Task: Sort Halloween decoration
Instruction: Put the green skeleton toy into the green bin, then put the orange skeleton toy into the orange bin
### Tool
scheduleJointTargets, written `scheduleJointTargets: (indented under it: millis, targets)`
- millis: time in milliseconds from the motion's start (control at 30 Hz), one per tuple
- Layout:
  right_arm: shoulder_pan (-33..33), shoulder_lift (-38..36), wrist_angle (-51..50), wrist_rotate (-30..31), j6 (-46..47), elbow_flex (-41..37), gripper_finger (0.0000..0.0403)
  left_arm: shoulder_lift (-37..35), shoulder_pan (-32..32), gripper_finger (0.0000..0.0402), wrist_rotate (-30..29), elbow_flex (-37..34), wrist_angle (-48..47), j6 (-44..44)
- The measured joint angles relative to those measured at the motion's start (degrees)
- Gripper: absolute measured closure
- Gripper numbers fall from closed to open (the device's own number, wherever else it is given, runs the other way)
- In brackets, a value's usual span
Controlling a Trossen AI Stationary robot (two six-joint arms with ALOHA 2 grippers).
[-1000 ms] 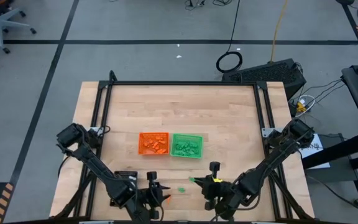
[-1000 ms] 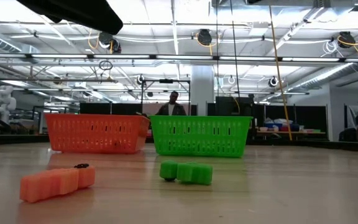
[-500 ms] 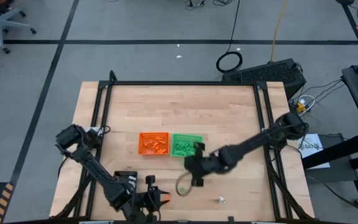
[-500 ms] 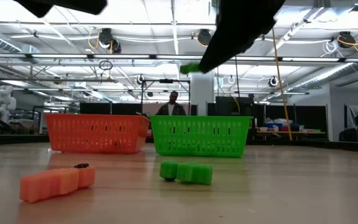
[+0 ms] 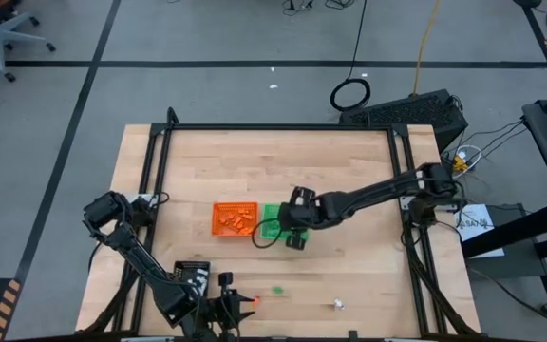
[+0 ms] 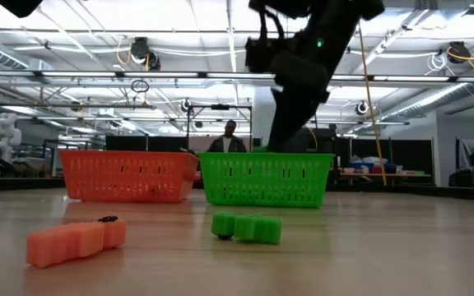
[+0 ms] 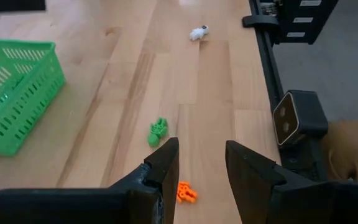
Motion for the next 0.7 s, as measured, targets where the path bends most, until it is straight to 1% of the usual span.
scheduleJointTargets:
  millis: [133, 333, 400, 467, 600, 700]
  targets:
    - [0.01, 2.21, 0.21, 0.28, -0.76, -0.23, 0.0370, 0.00, -0.23, 0.0272, 0.14, 0.00, -2.30, -2.60]
    - [0.23, 2.04, 1.41, 0.23, -1.02, -0.21, 0.0324, 0.02, -0.49, 0.0272, 2.85, 0.00, -6.32, -7.86]
    - [0.23, 1.98, 1.46, 0.25, -1.16, -0.21, 0.0309, 0.02, -0.53, 0.0272, 3.06, 0.00, -7.27, -9.86]
    - [0.29, 1.85, 1.50, 0.23, -0.11, -0.21, 0.0297, 0.04, -0.49, 0.0272, 2.93, 0.00, -7.16, -10.07]
    - [1.83, 1.05, 1.91, 0.89, 1.04, -0.21, 0.0287, 0.55, 0.38, 0.0272, 1.33, 0.06, -6.33, -12.64]
    - [5.34, -0.49, 1.58, 5.12, 1.71, -0.21, 0.0290, 2.19, 0.76, 0.0272, 1.33, 0.04, -6.32, -12.74]
